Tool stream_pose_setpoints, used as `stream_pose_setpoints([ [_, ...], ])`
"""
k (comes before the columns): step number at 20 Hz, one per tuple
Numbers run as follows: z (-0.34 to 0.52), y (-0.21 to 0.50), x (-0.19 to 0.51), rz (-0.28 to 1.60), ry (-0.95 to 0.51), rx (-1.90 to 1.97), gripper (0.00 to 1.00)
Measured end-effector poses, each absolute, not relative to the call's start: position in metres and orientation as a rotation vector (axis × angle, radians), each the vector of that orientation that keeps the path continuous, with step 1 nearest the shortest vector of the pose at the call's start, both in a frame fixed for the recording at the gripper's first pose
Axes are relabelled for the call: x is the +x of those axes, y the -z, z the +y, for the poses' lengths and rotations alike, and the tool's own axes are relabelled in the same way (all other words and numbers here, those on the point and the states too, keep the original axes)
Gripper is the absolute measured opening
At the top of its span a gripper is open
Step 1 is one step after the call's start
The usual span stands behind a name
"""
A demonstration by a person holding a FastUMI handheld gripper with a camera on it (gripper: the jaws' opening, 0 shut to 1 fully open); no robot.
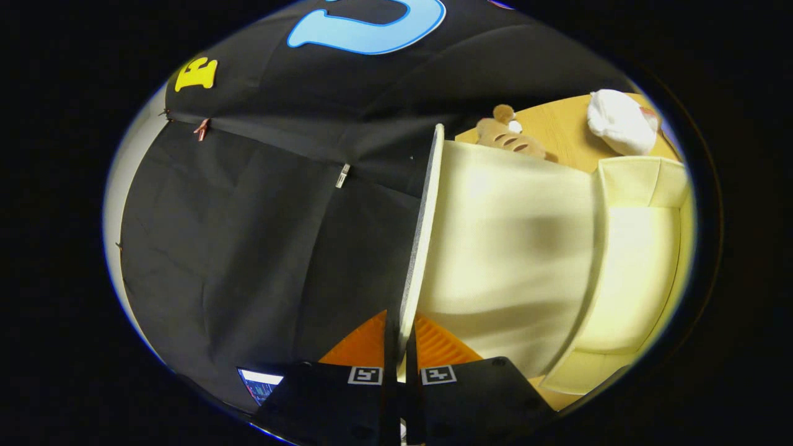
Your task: Open the storage box then place both shoes into the box .Put the left shoe in first, then the right shoe, with the right side of both shoes facing outward in a uniform manner.
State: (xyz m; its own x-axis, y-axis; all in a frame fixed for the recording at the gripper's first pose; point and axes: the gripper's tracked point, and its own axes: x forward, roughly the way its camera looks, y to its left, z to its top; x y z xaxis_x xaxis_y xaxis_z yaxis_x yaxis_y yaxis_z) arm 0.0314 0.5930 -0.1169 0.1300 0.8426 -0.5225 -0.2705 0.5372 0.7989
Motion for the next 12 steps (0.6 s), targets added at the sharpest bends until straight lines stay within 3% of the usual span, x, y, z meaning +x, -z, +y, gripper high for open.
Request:
stream_pose_setpoints([
  [9, 0.583, 0.198, 0.033, 1.201, -0.785, 0.402, 0.15],
  [12, 0.568, 0.198, 0.030, 1.151, -0.805, 0.339, 0.57],
])
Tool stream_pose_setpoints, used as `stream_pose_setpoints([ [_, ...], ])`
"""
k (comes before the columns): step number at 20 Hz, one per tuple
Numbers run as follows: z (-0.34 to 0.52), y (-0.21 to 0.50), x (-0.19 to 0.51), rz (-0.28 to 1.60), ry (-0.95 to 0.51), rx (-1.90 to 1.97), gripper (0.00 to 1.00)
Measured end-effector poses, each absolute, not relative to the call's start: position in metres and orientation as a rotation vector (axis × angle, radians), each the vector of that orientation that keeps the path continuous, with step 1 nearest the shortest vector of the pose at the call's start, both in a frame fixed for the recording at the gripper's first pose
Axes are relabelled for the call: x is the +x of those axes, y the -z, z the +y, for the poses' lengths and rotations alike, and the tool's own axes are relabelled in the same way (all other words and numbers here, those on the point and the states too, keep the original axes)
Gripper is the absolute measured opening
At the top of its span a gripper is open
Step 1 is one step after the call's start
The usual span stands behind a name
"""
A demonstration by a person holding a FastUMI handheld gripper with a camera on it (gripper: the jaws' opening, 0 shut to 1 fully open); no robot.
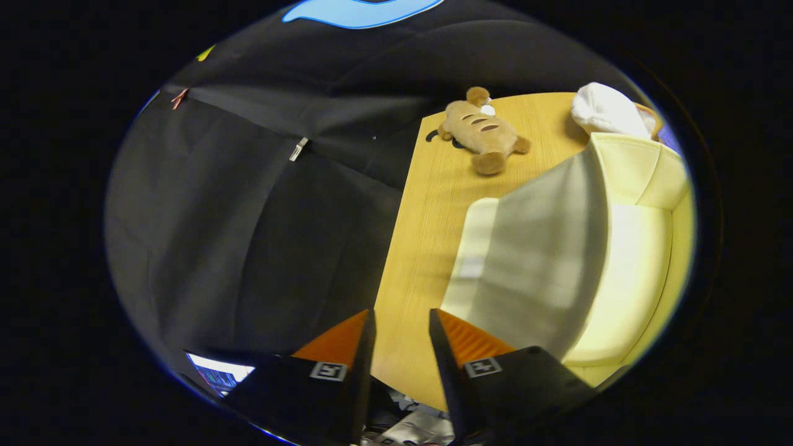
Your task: Open the storage box then place both shoes into the box .Put the left shoe in first, then the right shoe, with the right side of both shoes facing outward in a uniform manner.
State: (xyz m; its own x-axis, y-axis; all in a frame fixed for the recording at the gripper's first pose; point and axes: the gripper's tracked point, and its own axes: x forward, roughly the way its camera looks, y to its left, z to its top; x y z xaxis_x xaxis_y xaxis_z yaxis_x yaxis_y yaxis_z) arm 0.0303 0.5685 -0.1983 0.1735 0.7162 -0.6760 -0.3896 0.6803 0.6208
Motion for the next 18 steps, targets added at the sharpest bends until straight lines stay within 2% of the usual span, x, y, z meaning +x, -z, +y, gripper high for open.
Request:
stream_pose_setpoints([
  [2, 0.547, 0.191, 0.032, 1.095, -0.795, 0.306, 0.82],
  [4, 0.524, 0.181, 0.037, 1.032, -0.781, 0.289, 0.98],
  [11, 0.380, 0.131, 0.073, 0.769, -0.625, 0.200, 0.98],
  [18, 0.221, 0.154, 0.100, 0.745, -0.419, 0.125, 0.98],
])
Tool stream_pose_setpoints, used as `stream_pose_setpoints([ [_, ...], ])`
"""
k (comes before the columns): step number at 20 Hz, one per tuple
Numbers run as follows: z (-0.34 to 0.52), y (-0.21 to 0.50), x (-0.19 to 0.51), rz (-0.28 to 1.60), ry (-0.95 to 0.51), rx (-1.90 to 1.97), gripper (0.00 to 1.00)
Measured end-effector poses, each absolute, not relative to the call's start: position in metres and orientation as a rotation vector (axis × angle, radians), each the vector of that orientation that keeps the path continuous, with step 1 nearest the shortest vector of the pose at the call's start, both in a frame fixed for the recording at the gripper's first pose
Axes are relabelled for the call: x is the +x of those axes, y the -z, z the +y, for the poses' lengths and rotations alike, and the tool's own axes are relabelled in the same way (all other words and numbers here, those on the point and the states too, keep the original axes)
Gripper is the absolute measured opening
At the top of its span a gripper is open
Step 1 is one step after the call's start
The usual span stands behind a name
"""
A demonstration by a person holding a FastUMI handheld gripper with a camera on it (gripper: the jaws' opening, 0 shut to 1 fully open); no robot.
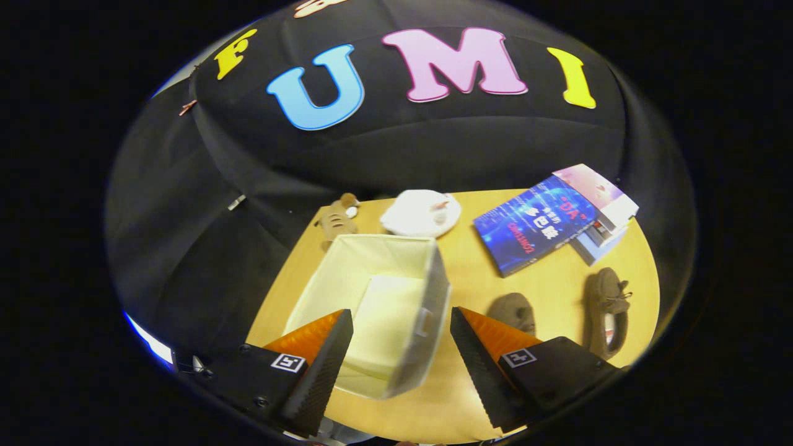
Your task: Open the storage box then place both shoes into the box .Put the left shoe in first, then the right shoe, with the right side of both shoes facing outward in a uniform manner.
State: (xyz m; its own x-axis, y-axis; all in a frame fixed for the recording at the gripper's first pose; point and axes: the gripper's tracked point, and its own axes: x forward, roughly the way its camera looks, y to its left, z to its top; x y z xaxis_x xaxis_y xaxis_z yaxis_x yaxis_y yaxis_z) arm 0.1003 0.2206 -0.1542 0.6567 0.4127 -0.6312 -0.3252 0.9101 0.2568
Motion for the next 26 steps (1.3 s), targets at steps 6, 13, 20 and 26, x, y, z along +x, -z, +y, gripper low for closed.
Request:
stream_pose_setpoints([
  [6, 0.125, 0.215, 0.103, 0.805, -0.306, 0.029, 0.98],
  [13, 0.081, 0.305, 0.112, 0.940, -0.263, 0.003, 0.99],
  [20, 0.076, 0.354, 0.132, 0.972, -0.210, 0.030, 0.86],
  [26, 0.088, 0.358, 0.138, 0.995, -0.200, 0.122, 0.27],
])
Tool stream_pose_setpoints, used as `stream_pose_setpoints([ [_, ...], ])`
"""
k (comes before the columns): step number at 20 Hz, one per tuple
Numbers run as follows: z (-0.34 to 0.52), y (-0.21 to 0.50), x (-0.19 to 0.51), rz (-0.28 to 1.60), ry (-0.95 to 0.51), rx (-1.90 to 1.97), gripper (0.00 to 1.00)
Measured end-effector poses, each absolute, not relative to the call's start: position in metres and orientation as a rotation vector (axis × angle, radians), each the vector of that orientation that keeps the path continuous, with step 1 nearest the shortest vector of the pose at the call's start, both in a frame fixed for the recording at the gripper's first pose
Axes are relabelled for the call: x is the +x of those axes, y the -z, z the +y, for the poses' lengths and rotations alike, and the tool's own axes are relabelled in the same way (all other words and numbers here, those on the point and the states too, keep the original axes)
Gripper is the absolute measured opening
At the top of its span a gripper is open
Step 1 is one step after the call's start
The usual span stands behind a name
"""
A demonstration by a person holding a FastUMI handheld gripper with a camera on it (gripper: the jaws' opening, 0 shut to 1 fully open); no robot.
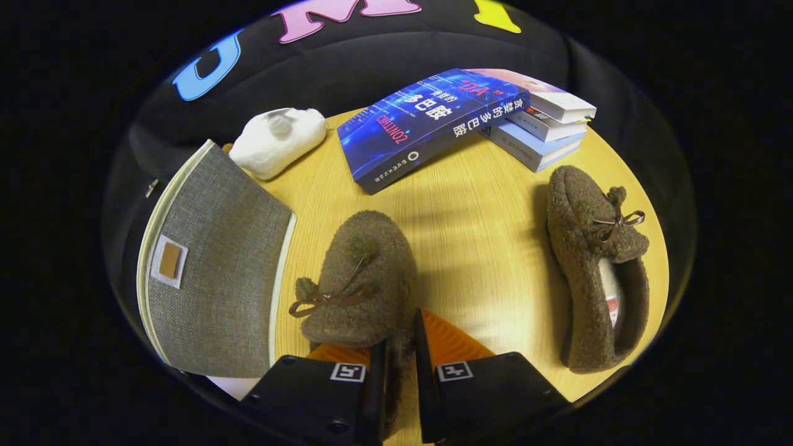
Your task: Open the storage box then place both shoes into the box .Put the left shoe in first, then the right shoe, with the right side of both shoes facing outward in a uniform manner.
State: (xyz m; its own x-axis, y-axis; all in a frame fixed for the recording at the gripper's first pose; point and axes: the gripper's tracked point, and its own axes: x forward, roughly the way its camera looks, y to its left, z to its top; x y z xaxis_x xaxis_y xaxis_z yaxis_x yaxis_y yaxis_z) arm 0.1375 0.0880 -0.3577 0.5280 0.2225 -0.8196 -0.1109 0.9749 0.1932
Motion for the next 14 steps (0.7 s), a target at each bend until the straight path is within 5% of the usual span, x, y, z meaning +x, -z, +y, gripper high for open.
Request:
stream_pose_setpoints([
  [3, 0.085, 0.358, 0.137, 0.971, -0.195, 0.130, 0.11],
  [6, 0.083, 0.358, 0.137, 0.986, -0.189, 0.160, 0.05],
  [14, 0.075, 0.319, 0.132, 0.939, -0.134, 0.180, 0.05],
])
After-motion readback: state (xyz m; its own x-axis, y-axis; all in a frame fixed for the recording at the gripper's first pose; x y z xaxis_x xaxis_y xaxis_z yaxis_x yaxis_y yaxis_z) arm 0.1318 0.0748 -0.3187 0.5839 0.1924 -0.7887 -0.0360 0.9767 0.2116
